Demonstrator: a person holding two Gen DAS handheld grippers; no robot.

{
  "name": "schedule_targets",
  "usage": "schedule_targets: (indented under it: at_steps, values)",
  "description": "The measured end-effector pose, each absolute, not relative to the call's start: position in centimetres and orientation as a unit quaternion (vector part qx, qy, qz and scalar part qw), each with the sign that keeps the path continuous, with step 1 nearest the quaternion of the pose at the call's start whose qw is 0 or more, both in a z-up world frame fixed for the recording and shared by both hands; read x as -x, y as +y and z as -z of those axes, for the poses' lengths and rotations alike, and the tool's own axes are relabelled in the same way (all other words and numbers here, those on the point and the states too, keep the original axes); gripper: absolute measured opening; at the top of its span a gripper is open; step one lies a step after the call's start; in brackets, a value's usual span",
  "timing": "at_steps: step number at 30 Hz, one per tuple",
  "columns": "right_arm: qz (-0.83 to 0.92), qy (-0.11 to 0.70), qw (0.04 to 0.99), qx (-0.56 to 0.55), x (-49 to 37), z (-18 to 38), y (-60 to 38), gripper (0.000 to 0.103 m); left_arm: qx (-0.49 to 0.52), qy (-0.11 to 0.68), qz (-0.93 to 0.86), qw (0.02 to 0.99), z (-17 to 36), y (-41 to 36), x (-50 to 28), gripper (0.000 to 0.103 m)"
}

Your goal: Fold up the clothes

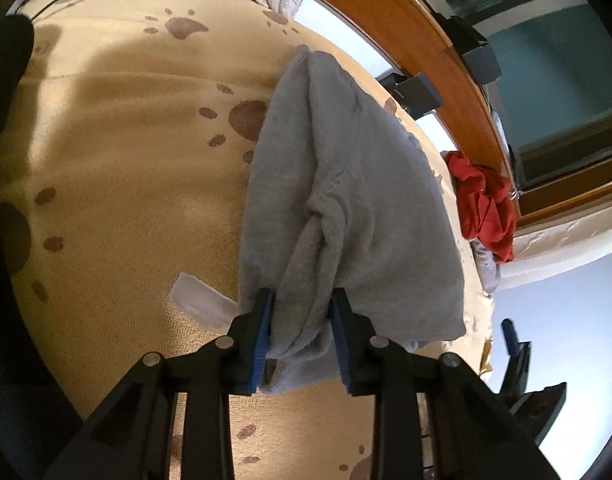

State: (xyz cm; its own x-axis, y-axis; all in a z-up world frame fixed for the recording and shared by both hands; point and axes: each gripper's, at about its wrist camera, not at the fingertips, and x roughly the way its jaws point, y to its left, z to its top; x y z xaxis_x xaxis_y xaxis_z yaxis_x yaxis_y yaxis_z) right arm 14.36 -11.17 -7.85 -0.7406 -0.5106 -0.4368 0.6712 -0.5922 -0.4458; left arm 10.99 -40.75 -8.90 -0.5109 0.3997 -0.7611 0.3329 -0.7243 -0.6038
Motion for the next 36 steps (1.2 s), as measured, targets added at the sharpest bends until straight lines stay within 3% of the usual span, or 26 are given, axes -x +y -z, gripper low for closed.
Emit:
schedule_targets:
  at_steps: [4,12,14,30,32,34,36]
  values:
    - [0.88,0.303,0.341,-0.129,-14.2,7.7,-11.6,0.101,0.488,-0.369,-0.791,0.027,8.3,-40.9,-11.0,0.02]
    - [0.882,0.318,0.33,-0.11,-14.2,7.9,-12.3,0.101,0.493,-0.384,-0.78,0.035,9.0,-41.5,-10.9,0.02]
    - [0.882,0.326,0.324,-0.1,-14.1,8.0,-12.5,0.101,0.491,-0.388,-0.779,0.037,9.1,-41.7,-11.0,0.011]
    - [0.851,0.462,0.248,-0.032,-14.3,11.2,-16.6,0.1,0.461,-0.453,-0.759,0.081,8.5,-41.8,-11.6,0.01]
    - [0.852,0.457,0.252,-0.047,-13.7,11.3,-16.5,0.082,0.459,-0.459,-0.756,0.084,8.5,-41.9,-11.8,0.01]
    - [0.853,0.448,0.259,-0.068,-13.3,11.2,-16.3,0.043,0.458,-0.465,-0.752,0.089,8.6,-41.7,-12.0,0.01]
    - [0.852,0.441,0.266,-0.093,-13.2,11.3,-15.8,0.026,0.458,-0.469,-0.749,0.096,8.7,-41.5,-12.3,0.01]
